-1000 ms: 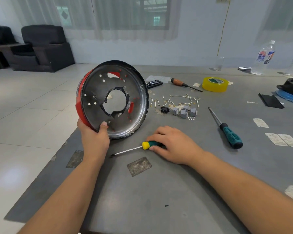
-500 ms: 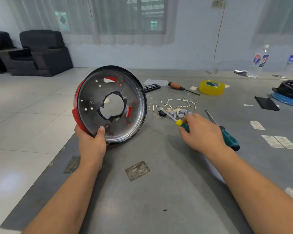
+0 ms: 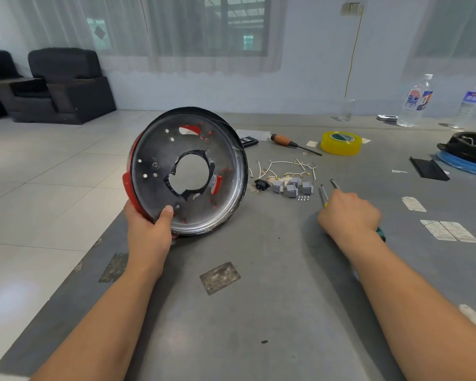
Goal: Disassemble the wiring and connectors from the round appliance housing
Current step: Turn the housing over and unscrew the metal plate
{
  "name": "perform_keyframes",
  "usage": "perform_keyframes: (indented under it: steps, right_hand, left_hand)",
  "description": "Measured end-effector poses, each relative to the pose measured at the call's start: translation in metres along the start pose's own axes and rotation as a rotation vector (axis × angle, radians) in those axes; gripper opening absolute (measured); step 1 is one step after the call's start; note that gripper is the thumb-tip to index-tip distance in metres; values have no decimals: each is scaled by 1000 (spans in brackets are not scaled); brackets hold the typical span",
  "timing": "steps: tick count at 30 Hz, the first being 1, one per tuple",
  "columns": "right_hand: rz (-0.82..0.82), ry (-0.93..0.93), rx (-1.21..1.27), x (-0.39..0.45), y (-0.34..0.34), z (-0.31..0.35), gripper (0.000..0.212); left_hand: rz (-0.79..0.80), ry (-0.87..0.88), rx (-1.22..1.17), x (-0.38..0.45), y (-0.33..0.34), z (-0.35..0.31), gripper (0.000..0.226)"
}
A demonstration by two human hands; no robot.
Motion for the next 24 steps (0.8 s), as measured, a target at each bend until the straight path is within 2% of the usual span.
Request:
perform_keyframes:
  steps: [3,5,7,8,11,13,15,17,20,22,24]
  right_hand:
    - [15,13,-13,-2,2,1,30]
    - [-46,5,-55,-3,-1,0,32]
    - [-159,-99,12,-6,-7,5,44]
    - [-177,-197,146,-11,-9,11,46]
    - [-13,-421,636,-31,-9,42,44]
    - [191,-393,852,-43,-5,63,46]
    - [295,-363,940,-50,0,77,42]
    - [264,-377,984,-53,3,84,25]
    - [311,-288,1123,-54,14,85,9]
    - [397,-201,1207,-58,21,84,5]
    - [430,-131,1258,-58,24,81,6]
  left_hand:
    - [18,-16,-16,1,0,3,57]
    - [28,-20,-46,1,0,3,52]
    - [41,-13,-75,1,1,3,49]
    - [54,-10,-94,1,1,3,49]
    - [103,-45,-152,1,2,3,52]
    - [146,-89,-195,1,3,2,51]
    - [213,-128,-243,0,5,0,46]
    - [258,-153,-270,-3,6,-2,46]
    - [285,-167,-292,-7,9,-8,59]
    - [317,-161,-305,-10,11,-13,67]
    - [320,-148,-304,-10,10,-19,83]
Point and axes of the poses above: each hand's wrist, its own x-axis towards the middle knuckle, its own y-axis out of the palm, z = x × y, the point moved 3 cm from there along x, towards the middle knuckle, and after that the axes turned 3 degrees about y, right-handed, at the moved point
